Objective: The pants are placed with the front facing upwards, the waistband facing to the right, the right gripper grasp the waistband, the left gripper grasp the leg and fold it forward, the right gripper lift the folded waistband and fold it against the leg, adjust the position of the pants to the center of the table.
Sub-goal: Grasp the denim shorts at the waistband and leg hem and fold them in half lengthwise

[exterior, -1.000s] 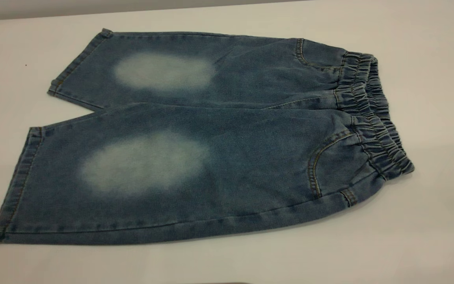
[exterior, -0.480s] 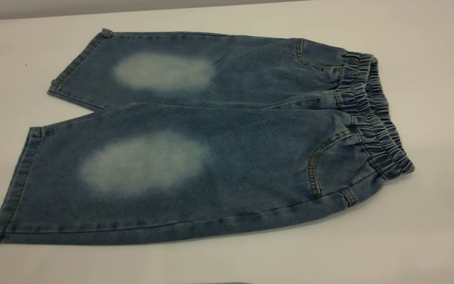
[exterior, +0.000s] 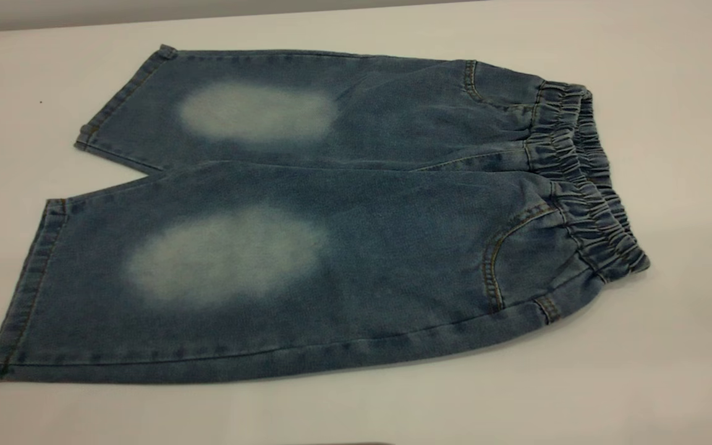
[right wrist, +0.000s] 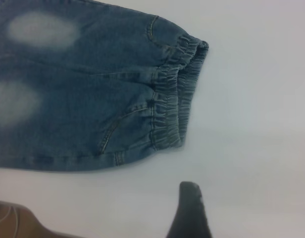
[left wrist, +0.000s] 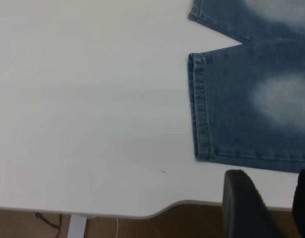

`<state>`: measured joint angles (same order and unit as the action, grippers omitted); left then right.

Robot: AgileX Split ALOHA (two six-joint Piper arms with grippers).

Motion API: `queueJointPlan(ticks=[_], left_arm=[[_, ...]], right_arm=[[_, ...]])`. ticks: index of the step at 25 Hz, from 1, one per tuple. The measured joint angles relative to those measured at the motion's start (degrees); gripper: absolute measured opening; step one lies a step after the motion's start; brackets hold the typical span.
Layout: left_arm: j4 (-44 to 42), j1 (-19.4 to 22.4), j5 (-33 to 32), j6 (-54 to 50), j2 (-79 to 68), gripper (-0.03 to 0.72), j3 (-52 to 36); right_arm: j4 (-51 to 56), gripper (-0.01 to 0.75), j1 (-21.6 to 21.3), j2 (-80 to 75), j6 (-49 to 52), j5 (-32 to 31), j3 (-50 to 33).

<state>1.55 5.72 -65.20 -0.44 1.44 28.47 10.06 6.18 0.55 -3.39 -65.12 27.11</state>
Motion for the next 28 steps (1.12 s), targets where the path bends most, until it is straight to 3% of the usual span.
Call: queueJointPlan(ticks=[18, 23, 28], left_arm=[[6.1, 0.0, 1.9, 0.4, -1.7, 0.242, 0.4], [7.1, 0.0, 6.4, 5.9, -13.0, 0.242, 3.8], [8.1, 0.0, 8.0, 14.6, -29.0, 0.281, 9.8]], right_arm=[[4.6, 0.419, 0.0, -2.8, 2.4, 1.6, 0.1], [7.0, 0.463, 0.0, -14.5, 3.4, 4.9, 0.1], [17.8, 0.533, 0.0, -29.1, -0.6, 11.6, 0.1]])
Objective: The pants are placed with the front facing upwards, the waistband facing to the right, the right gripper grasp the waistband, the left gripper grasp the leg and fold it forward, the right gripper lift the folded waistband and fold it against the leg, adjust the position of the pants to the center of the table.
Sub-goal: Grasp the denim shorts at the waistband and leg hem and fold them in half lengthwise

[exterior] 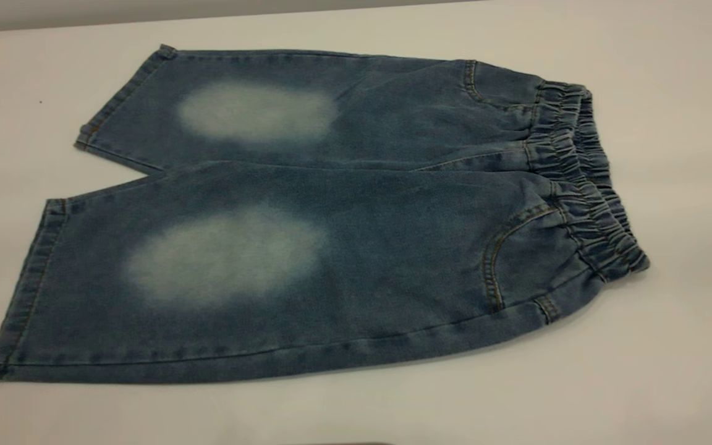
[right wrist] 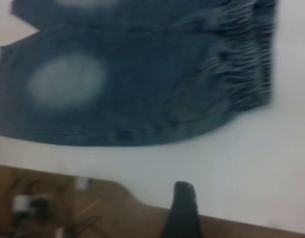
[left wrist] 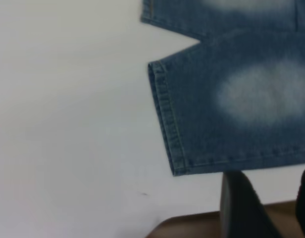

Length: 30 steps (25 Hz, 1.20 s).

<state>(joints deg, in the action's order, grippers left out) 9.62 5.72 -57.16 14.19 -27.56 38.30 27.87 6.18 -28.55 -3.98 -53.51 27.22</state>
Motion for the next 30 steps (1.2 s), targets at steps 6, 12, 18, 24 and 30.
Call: queueJointPlan(ticks=[6, 12, 18, 24, 30], left_arm=[[8.6, 0.0, 6.6, 12.0, -14.6, 0.42, 1.5], [16.7, 0.0, 14.3, 18.8, -28.8, 0.501, 1.6], [22.0, -0.2, 19.8, 23.7, -41.5, 0.505, 1.6], [24.6, -5.7, 24.0, 27.3, -50.9, 0.505, 1.7], [25.0, -12.6, 27.5, 28.5, -55.9, 0.505, 1.7]], right_arm=[[10.6, 0.559, 0.0, -18.9, -5.8, 7.9, 0.0], [24.6, 0.559, 0.0, -36.5, -19.7, 13.2, 0.0], [42.5, 0.559, -0.1, -55.7, -35.7, 18.0, 0.1], [61.2, 0.559, -0.4, -71.8, -55.3, 17.5, 0.6], [68.8, 0.559, -4.2, -80.2, -64.8, 14.8, 0.8]])
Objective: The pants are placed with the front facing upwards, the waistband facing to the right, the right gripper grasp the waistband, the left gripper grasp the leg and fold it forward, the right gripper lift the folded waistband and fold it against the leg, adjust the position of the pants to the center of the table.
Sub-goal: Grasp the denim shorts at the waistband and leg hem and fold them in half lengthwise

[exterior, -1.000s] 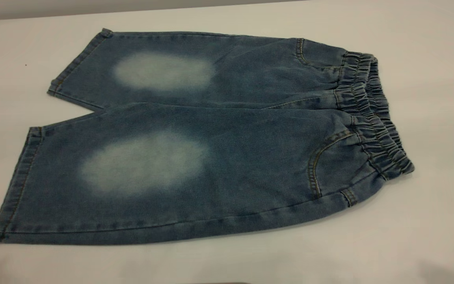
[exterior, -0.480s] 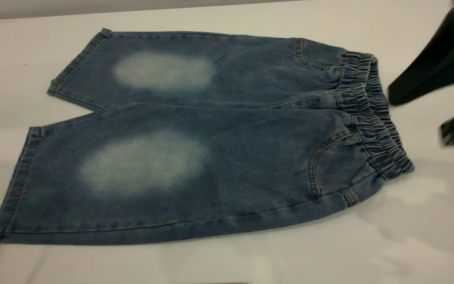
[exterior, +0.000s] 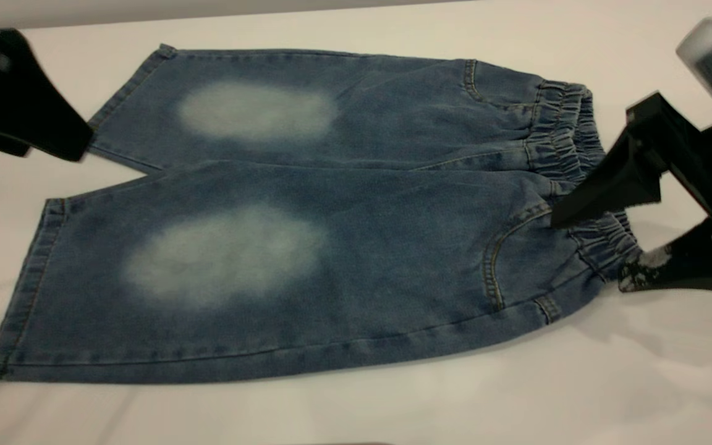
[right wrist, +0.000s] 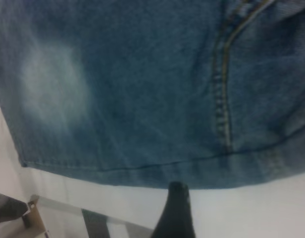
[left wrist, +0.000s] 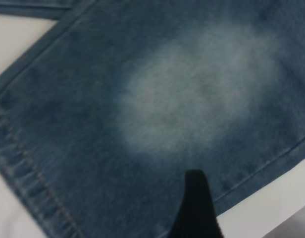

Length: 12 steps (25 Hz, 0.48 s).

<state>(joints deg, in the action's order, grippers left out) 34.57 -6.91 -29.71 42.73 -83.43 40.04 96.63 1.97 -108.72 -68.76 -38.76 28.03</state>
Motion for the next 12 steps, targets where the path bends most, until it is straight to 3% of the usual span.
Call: queueJointPlan(ticks=[7, 12], left_arm=[[0.1, -1.8, 1.1, 0.1, -0.2, 0.505, 0.0], [0.1, -1.9, 1.7, 0.1, -0.2, 0.505, 0.0]], right_arm=[[1.4, 0.559, -6.3, -5.0, -4.6, 0.0, 0.4], [3.7, 0.559, -7.8, -8.5, -8.2, -0.4, 0.4]])
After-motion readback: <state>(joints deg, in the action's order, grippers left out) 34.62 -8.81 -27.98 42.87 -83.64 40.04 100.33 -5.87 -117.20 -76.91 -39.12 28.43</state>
